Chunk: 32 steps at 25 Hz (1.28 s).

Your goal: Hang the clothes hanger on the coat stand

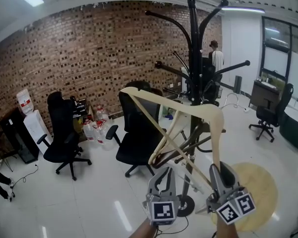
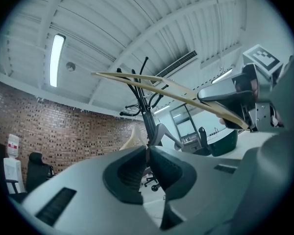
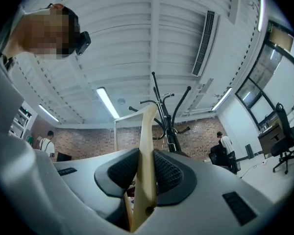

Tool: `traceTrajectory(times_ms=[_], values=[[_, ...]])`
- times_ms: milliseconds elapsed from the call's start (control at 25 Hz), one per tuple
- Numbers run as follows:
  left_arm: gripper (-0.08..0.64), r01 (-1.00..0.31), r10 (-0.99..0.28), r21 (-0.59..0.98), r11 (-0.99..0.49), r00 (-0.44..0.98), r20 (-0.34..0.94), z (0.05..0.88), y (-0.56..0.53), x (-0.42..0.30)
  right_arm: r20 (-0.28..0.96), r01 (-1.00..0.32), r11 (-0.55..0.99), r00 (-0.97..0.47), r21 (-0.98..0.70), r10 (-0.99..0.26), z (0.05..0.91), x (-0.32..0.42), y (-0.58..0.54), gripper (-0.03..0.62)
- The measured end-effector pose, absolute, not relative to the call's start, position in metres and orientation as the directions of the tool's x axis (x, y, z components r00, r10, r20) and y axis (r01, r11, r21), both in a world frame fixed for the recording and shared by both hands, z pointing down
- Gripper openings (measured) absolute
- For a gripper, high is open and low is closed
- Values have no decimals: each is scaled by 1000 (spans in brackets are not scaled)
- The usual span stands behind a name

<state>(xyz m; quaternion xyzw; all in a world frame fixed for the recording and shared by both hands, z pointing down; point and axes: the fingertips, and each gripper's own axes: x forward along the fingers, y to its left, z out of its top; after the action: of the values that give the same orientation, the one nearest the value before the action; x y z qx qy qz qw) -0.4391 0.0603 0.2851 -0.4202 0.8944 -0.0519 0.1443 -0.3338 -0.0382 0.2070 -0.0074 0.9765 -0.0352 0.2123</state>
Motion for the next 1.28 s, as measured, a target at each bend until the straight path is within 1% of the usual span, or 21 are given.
traceTrajectory(times_ms=[240,440,600,840,1080,1280], values=[[38,-714,-743,-204,669,-644,-183,313,17,-440,-392,87,995,-918,-58,57,223,-354,-78,78],[35,-711,-743,-218,668,-650,-158,322,8,-456,-382,122,990,-920,-69,87,228,-382,-85,78],[35,-718,-753,-229,657,-641,-150,320,2,-463,-369,127,989,-925,-81,88,230,-399,-92,78],[35,-725,-757,-224,651,-642,-122,333,-4,-462,-317,100,992,-946,-81,69,260,-409,-106,78],[35,-725,-756,-228,650,-647,-99,333,-12,-466,-278,104,993,-957,-48,87,274,-428,-121,78],[35,-717,-746,-228,659,-662,-77,345,2,-474,-257,96,995,-963,-30,85,293,-451,-124,78]])
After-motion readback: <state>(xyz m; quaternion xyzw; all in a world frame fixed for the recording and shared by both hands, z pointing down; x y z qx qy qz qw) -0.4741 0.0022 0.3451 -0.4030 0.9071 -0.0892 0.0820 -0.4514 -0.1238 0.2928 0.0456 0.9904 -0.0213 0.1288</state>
